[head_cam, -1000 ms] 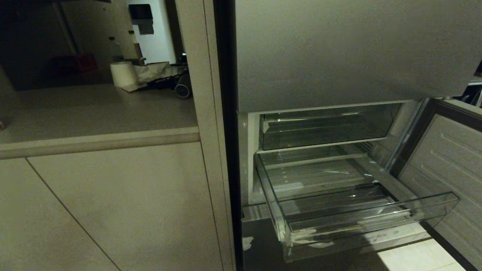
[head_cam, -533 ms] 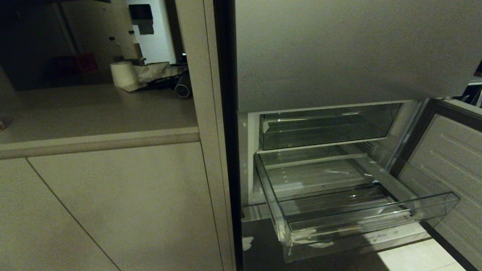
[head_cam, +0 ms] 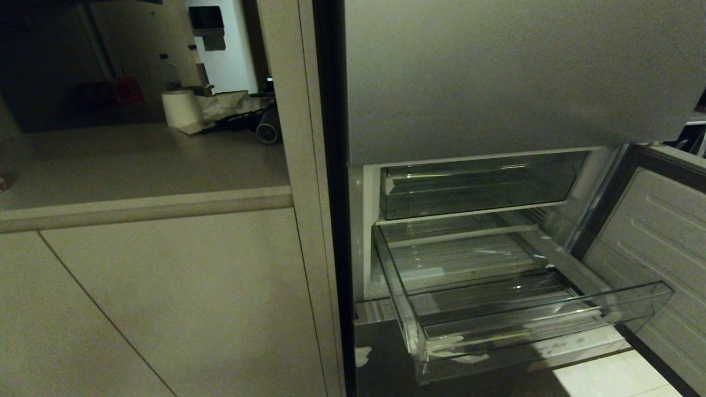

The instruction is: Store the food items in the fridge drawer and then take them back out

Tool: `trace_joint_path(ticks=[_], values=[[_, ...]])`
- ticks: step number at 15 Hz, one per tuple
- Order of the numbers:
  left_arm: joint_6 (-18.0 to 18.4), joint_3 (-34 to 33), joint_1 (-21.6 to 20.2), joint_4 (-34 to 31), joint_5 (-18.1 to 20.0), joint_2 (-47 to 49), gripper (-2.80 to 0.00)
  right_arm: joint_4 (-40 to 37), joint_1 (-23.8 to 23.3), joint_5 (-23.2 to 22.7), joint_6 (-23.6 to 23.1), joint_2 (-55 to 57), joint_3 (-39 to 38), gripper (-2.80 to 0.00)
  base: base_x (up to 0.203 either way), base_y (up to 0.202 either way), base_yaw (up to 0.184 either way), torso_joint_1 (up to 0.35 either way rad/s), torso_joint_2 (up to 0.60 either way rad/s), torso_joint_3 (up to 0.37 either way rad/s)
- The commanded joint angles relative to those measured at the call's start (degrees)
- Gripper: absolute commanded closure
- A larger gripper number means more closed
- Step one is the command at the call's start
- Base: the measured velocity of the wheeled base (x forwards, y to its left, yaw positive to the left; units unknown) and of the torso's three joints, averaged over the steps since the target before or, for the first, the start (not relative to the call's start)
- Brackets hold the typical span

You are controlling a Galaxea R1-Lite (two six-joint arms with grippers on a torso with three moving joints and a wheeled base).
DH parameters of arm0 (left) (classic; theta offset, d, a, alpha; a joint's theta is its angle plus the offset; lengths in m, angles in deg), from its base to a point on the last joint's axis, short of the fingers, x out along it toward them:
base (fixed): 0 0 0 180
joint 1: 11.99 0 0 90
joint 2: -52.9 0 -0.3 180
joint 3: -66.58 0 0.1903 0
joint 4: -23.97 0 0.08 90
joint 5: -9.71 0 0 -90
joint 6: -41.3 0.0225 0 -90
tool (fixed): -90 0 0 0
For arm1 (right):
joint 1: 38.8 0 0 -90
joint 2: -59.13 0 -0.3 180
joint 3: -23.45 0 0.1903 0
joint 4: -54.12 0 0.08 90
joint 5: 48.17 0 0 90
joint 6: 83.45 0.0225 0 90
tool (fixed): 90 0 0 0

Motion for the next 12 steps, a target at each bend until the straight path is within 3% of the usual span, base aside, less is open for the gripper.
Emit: trace_joint_path(ticks=[1,5,6,12], values=[[0.0,0.0,0.0,0.1,0.0,0.1,0.0,0.3,-1.8,-0.1,0.7,0.9,-0.4,0.0,0.0,0.0,0.0,0.0,0.0,0.0],[0.0,0.0,0.0,0.0,0.0,0.1,0.0,0.4,-2.0,-0.2,0.2,3.8,0.4,0.0,0.0,0.0,0.0,0.0,0.0,0.0],[0.0,0.0,0.0,0.0,0.0,0.1,0.0,0.4,-2.0,-0.2,0.1,4.1,0.7,-2.8,0.0,0.0,0.0,0.0,0.0,0.0],[0.0,0.0,0.0,0.0,0.0,0.1,0.0,0.3,-1.9,-0.2,0.9,4.8,2.7,-2.8,0.0,0.0,0.0,0.0,0.0,0.0]])
